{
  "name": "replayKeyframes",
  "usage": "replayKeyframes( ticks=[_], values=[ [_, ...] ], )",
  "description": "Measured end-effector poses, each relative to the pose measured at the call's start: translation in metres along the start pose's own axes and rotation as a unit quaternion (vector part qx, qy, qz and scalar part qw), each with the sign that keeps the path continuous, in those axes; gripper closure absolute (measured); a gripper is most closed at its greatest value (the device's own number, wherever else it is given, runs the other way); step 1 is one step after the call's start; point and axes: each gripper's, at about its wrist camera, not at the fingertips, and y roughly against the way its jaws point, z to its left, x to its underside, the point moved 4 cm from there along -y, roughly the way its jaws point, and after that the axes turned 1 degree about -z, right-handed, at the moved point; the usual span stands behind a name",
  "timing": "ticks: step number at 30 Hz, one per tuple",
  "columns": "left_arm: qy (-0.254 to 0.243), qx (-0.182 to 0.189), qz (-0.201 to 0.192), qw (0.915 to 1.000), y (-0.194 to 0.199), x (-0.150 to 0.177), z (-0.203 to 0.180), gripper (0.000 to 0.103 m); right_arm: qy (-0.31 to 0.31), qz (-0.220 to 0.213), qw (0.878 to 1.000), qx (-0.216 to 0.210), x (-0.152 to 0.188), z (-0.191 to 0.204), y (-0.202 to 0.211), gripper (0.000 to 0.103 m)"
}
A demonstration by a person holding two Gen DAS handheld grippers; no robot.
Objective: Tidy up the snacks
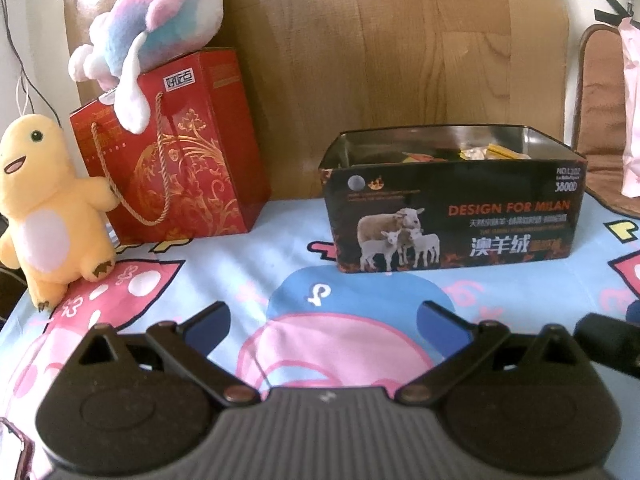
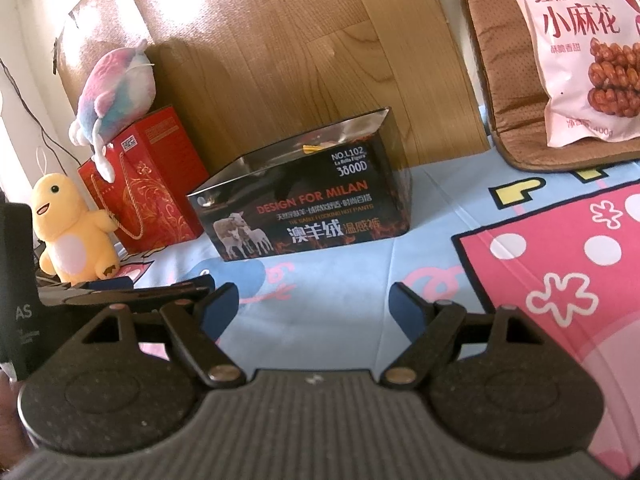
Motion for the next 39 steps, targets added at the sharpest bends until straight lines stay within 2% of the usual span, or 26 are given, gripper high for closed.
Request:
replayKeyframes(
  ticks=[39],
  values=[
    [-0.007,-0.024,0.007,0.9997,-0.0022,0.0017,-0.0023,0.000,-0.006,-0.006,1.000,0.005,-0.0025,-0.0037,0.0007,0.019]
  ],
)
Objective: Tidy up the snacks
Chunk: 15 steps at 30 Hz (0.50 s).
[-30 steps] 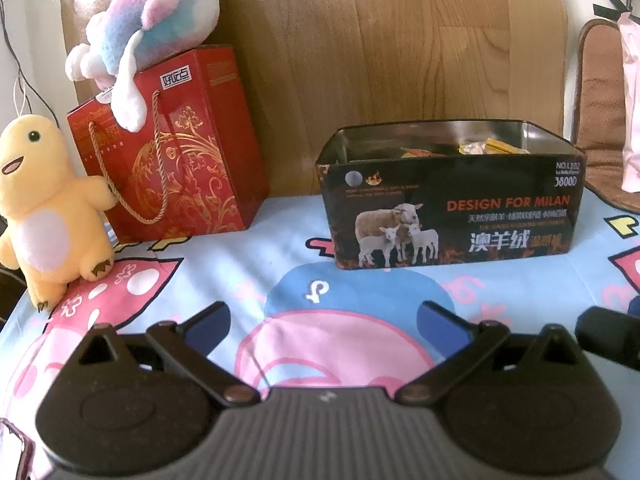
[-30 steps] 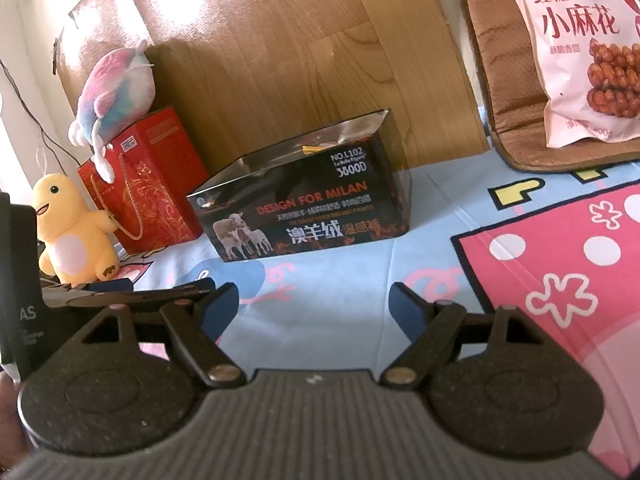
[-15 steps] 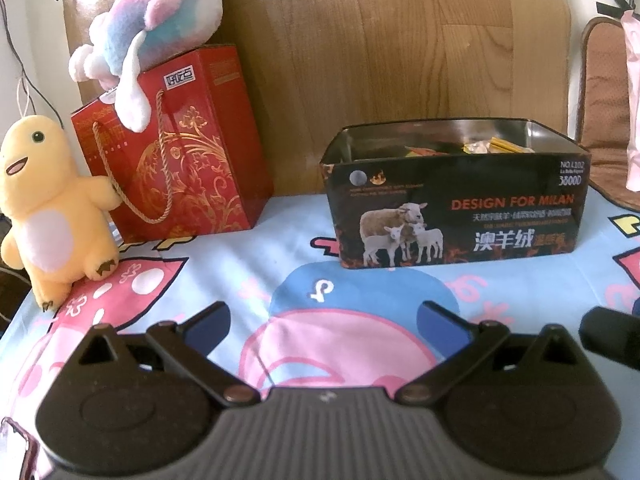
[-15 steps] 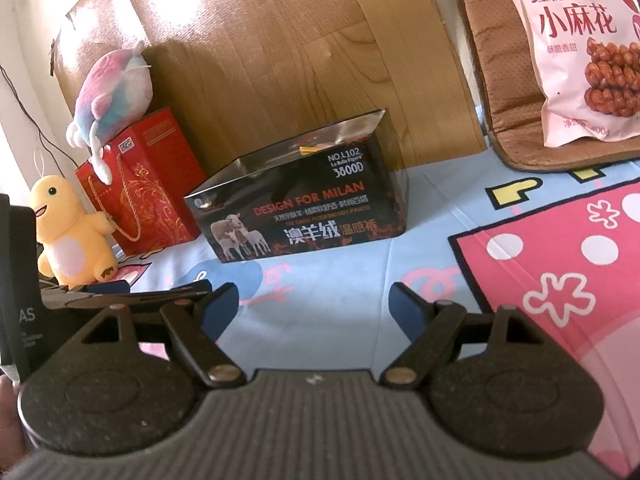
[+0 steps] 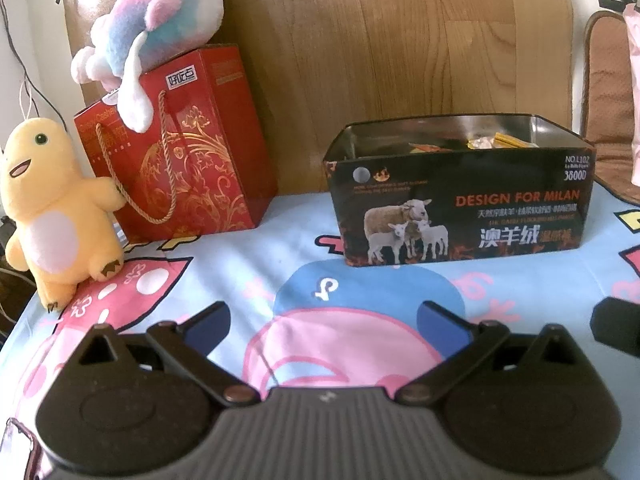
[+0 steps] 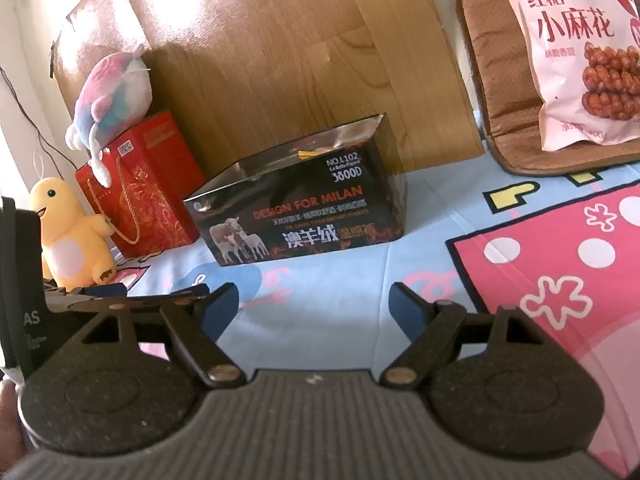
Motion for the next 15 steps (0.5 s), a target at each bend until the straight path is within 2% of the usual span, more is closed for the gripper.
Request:
replayKeyframes(
  ticks=[15],
  values=[
    [-0.003,-0.005,-0.006,1.0000,0.0009,-0.0014,0.0006,0.000,0.006,0.000,1.000,-0.002,0.0005,0.0014,-0.0005,0.019]
  ],
)
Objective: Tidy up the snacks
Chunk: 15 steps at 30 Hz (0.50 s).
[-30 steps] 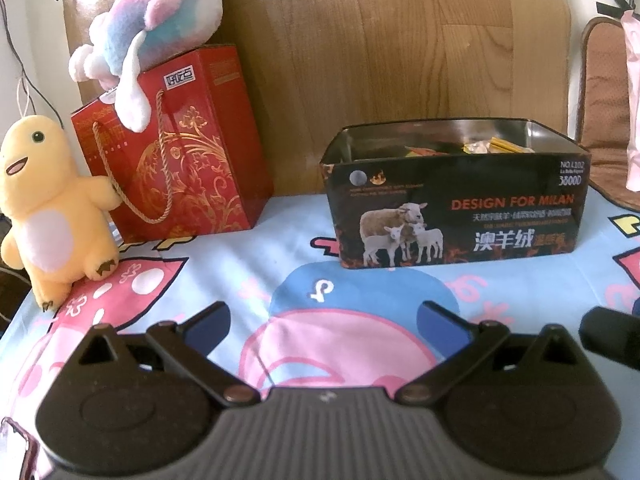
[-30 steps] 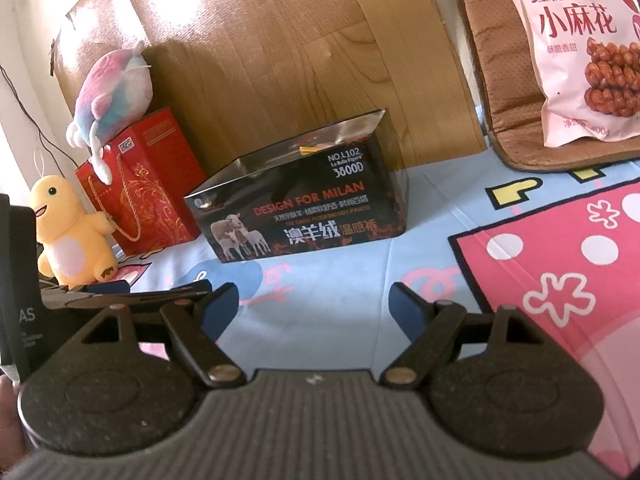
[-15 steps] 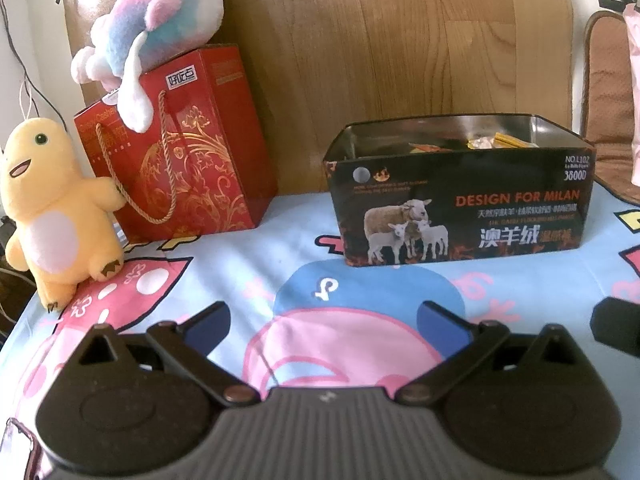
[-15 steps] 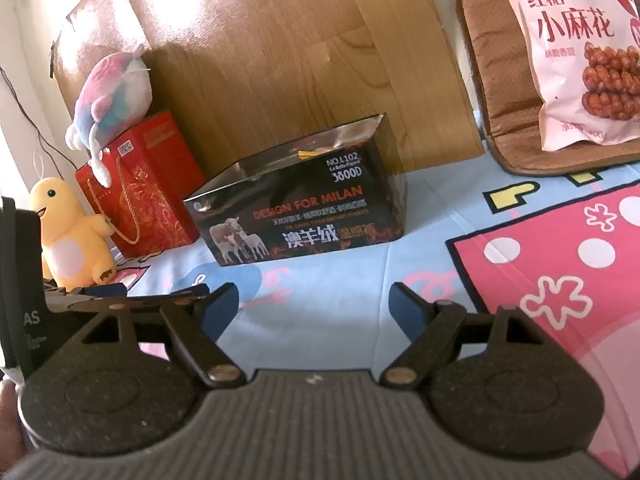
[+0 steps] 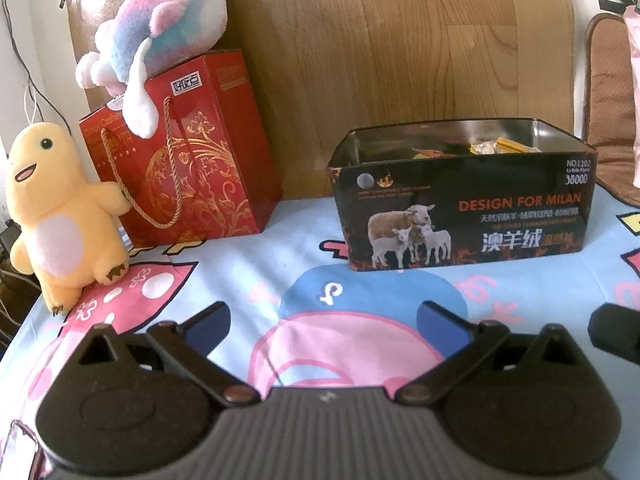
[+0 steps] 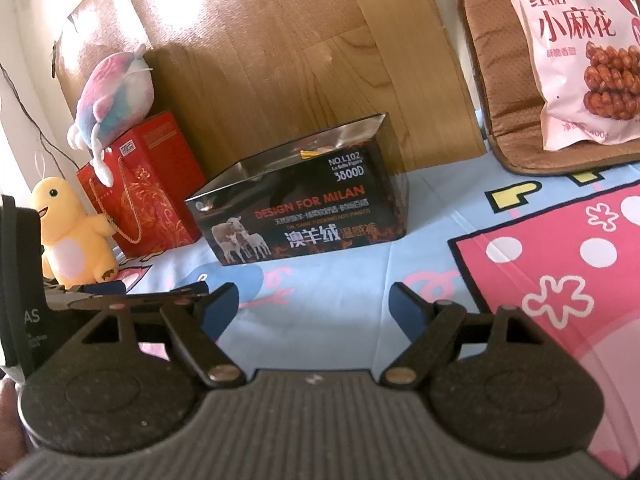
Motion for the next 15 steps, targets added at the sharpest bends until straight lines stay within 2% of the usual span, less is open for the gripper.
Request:
replayKeyframes(
  ticks=[15],
  values=[
    [-0.005,-0.007,0.004,1.0000,-0.0019,0.0014,-0.0030,0.000,-0.008,-0.003,1.000,0.003,-0.0005,-0.0019,0.0009,0.019]
  ],
)
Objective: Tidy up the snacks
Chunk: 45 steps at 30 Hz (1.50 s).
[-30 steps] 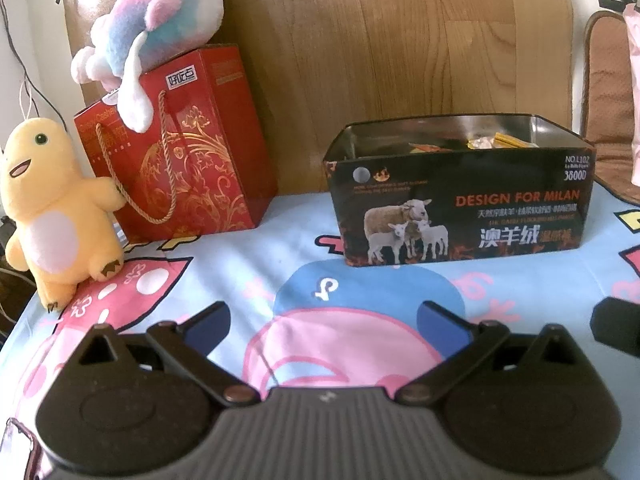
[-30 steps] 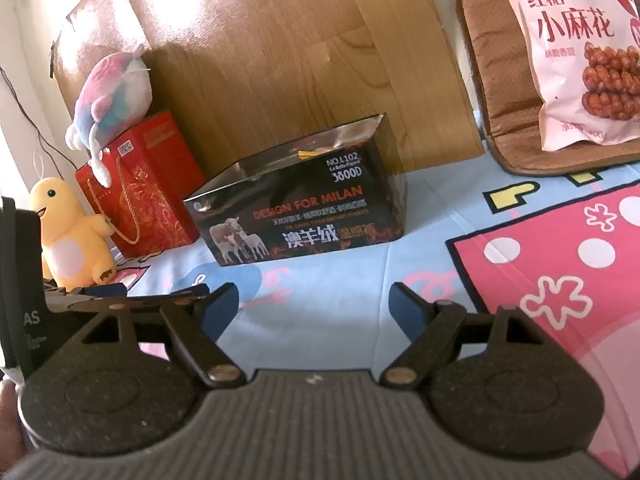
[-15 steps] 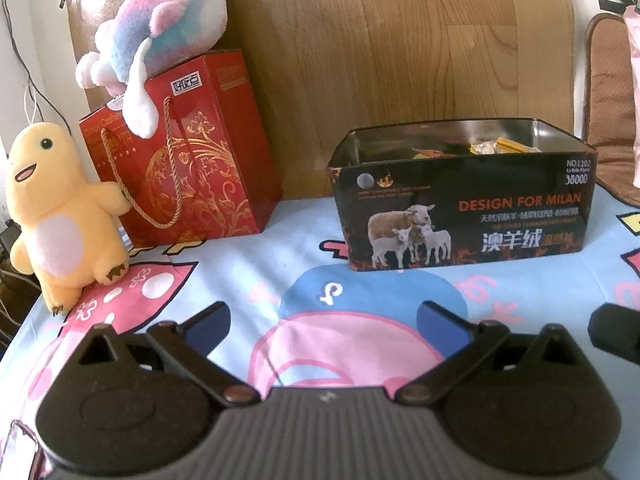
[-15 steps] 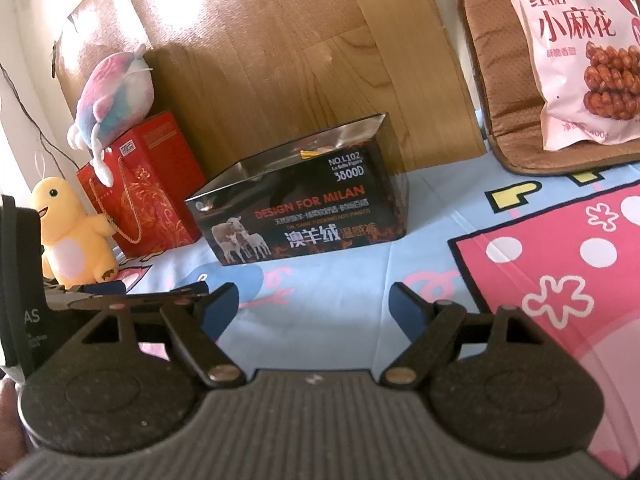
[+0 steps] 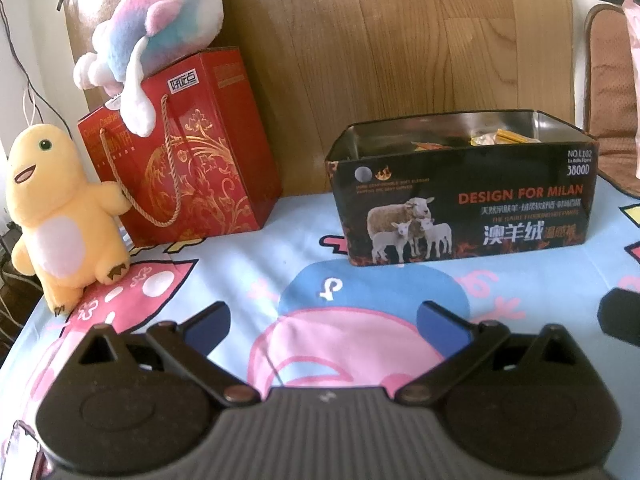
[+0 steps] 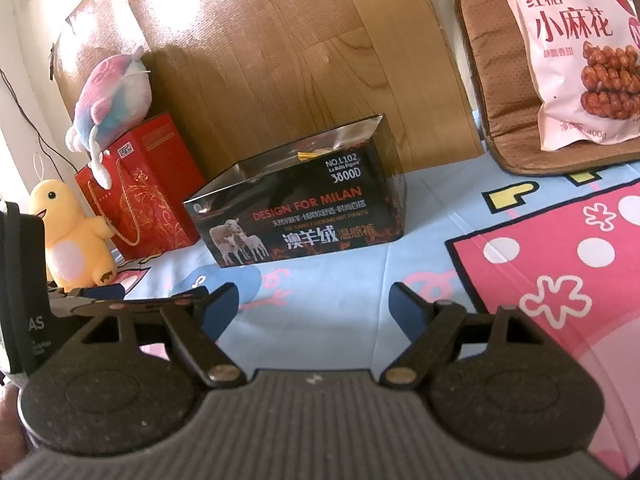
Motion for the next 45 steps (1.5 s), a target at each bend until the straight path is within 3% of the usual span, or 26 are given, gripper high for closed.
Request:
replayKeyframes(
  ticks=[45],
  values=[
    [-0.004,-0.002,0.002,1.0000,-0.0018,0.0017,-0.0024,0.000,0.001,-0.002,1.000,-0.006,-0.0009,-0.0013,-0.0015,0.017]
  ],
)
